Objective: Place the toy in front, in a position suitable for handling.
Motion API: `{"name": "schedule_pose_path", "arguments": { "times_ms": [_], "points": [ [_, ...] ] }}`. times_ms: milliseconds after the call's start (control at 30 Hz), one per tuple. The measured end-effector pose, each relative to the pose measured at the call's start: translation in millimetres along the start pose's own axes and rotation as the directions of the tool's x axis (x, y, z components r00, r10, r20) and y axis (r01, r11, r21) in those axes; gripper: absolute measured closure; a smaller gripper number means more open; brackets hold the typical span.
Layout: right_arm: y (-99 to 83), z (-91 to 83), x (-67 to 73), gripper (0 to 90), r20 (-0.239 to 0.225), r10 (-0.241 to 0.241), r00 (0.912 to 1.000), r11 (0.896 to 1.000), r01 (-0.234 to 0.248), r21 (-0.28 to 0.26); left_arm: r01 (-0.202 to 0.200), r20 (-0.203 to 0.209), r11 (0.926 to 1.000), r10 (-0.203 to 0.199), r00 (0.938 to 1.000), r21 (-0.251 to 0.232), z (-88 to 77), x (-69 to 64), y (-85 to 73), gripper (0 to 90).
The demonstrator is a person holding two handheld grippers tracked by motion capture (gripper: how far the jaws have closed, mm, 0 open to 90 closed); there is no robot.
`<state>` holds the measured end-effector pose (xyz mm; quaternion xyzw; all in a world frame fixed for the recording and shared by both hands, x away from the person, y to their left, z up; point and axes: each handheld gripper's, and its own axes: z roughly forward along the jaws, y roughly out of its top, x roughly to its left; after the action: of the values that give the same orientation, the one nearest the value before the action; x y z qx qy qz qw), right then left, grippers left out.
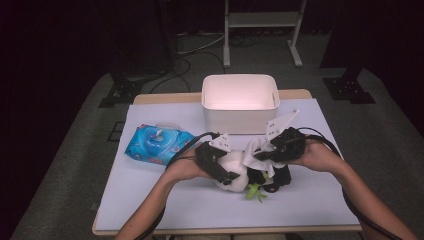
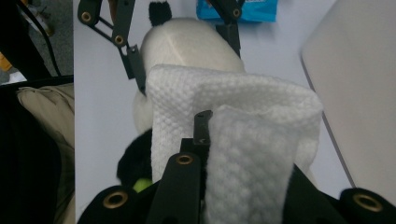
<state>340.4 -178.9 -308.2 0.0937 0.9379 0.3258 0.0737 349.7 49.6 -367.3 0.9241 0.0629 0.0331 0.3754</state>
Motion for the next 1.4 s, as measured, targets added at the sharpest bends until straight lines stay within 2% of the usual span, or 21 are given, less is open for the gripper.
{"name": "schedule_pose_path", "arguments": {
  "times_ms": [167, 267, 400, 467, 533, 633, 700, 1067, 1200, 1300, 1400],
  "points": [
    [13.6, 14.3, 1.3, 82.3, -0.013, -0.042, 0.9990, 0.998, 0.042, 0.036, -0.018, 0.001, 0.9998, 0.018, 0.9998, 0.003, -1.1, -5.2, -0.3, 22.9],
    [15.6, 13.1, -1.7, 82.2, -0.010, -0.043, 0.9990, 0.998, 0.044, 0.048, -0.012, 0.006, 0.9998, 0.012, 0.9999, -0.013, -2.4, -5.0, -3.3, 22.9],
    [7.4, 2.6, -14.1, 82.3, 0.027, 0.003, 0.9996, 0.999, -0.004, 0.044, -0.001, 0.011, 0.9997, 0.001, 0.9999, -0.023, -3.1, -3.4, -4.9, 21.9],
    [-0.6, -0.4, -19.4, 82.3, 0.018, 0.045, 0.9988, 0.998, -0.046, 0.034, 0.030, 0.021, 0.9990, -0.029, 0.9994, -0.032, -2.5, -1.2, -4.5, 18.9],
    [-7.4, -1.3, -20.1, 82.3, 0.013, 0.061, 0.9980, 0.998, -0.062, 0.021, 0.051, 0.041, 0.9983, -0.050, 0.9979, -0.028, -2.9, 1.6, -3.4, 14.9],
    [-14.1, -1.3, -17.4, 82.4, 0.009, 0.073, 0.9973, 0.997, -0.073, 0.007, 0.086, 0.058, 0.9962, -0.085, 0.9947, -0.013, -5.0, 5.7, -1.6, 10.8],
    [-17.0, -2.7, -15.0, 82.5, 0.008, 0.075, 0.9971, 0.997, -0.075, -0.004, 0.095, 0.071, 0.9953, -0.094, 0.9931, -0.019, -6.3, 6.2, -1.9, 10.7],
    [-28.1, -11.5, 3.3, 82.7, -0.013, 0.070, 0.9975, 0.997, -0.070, -0.019, 0.093, 0.071, 0.9956, -0.091, 0.9933, -0.015, -11.5, 8.4, -3.4, 10.8],
    [-31.9, -12.1, 10.6, 82.8, -0.005, 0.055, 0.9985, 0.998, -0.055, -0.027, 0.098, 0.079, 0.9951, -0.097, 0.9922, -0.012, -14.9, 9.9, -4.0, 10.8],
    [-34.6, -11.5, 15.1, 82.8, -0.010, 0.051, 0.9987, 0.998, -0.051, -0.034, 0.130, 0.102, 0.9914, -0.128, 0.9864, -0.013, -17.7, 11.5, -5.4, 10.7],
    [-36.4, -10.8, 19.5, 82.8, -0.021, 0.046, 0.9987, 0.998, -0.047, -0.034, 0.182, 0.129, 0.9829, -0.177, 0.9758, -0.028, -23.1, 14.8, -7.7, 10.2]
  ]
}}
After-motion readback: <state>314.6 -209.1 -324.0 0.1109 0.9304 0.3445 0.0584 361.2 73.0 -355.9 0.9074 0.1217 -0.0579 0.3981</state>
